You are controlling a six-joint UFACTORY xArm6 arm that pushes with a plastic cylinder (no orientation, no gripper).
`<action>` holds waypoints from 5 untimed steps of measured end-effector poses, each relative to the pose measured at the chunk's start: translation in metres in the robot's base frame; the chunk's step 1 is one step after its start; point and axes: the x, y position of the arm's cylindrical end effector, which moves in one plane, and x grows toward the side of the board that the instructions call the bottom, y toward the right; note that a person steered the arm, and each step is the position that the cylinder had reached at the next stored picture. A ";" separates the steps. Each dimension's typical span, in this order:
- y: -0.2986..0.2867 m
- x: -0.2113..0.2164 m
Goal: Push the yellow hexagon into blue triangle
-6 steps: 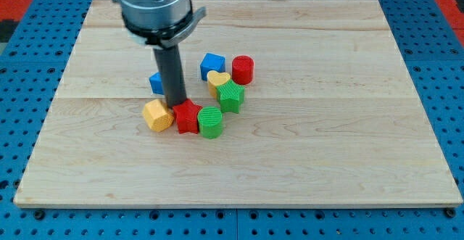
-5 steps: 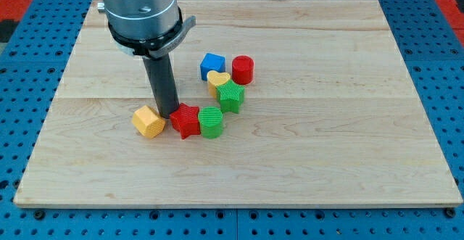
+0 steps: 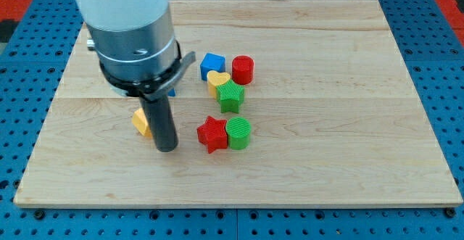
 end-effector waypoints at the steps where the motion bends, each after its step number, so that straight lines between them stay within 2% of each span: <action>1: -0.021 -0.017; 3: -0.036 -0.080; 5: -0.003 -0.136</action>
